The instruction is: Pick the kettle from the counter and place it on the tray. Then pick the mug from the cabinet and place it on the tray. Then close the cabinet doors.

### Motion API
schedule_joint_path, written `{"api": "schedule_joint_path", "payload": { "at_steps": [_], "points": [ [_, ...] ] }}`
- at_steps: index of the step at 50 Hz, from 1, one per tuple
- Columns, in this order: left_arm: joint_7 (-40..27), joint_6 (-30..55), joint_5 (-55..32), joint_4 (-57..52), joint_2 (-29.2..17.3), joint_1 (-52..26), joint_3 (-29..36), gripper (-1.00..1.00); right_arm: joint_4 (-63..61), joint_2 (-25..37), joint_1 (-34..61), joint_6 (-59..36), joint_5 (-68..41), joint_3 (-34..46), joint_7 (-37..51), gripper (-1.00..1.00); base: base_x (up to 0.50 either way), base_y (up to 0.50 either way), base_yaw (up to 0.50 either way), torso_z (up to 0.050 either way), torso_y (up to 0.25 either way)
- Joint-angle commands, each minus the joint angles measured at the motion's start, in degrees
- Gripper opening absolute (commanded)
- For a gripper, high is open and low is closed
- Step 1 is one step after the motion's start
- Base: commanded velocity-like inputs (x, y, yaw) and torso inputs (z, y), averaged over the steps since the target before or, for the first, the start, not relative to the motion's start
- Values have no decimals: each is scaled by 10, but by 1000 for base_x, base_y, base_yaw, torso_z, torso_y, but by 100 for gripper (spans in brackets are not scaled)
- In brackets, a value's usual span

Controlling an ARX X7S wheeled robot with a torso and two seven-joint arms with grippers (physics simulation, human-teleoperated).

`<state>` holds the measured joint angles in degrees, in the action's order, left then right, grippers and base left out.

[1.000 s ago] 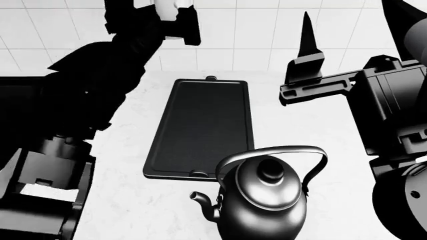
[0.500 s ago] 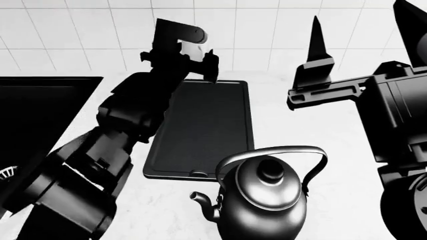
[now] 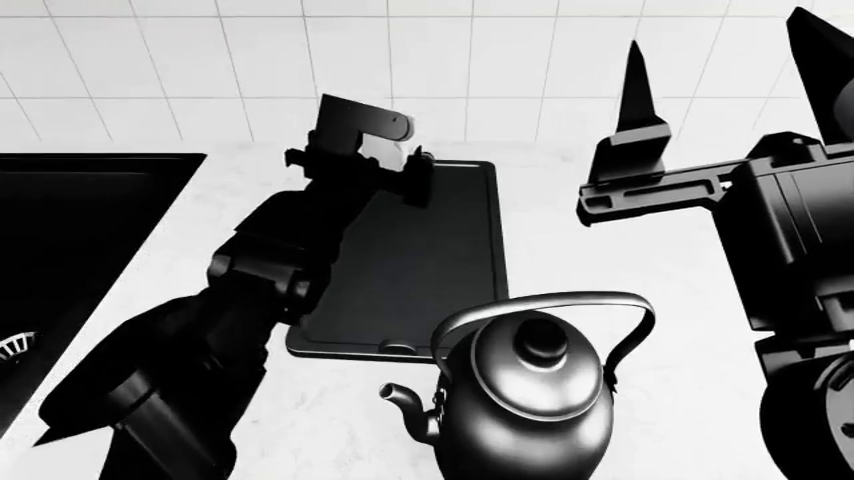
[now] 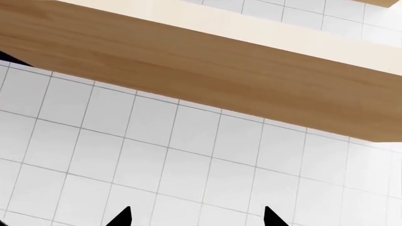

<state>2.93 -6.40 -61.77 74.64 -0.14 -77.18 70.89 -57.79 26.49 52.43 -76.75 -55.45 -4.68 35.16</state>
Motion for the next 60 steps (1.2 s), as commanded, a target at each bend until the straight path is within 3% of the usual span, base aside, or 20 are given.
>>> {"api": "schedule_joint_path", "payload": {
  "at_steps": [1,25,60],
  "points": [
    [-1,-19,-70,1,1,12,60,-100,2,12,-14,27,3,8,5,100,0,0,0,0,0],
    [-6,-26,-141,-10,1,26,138,-100,7,30,-20,48,-12,17,22,100,0,0,0,0,0],
    [-7,-20,-165,-10,1,45,156,-100,14,56,-42,97,-10,35,34,100,0,0,0,0,0]
  ]
}}
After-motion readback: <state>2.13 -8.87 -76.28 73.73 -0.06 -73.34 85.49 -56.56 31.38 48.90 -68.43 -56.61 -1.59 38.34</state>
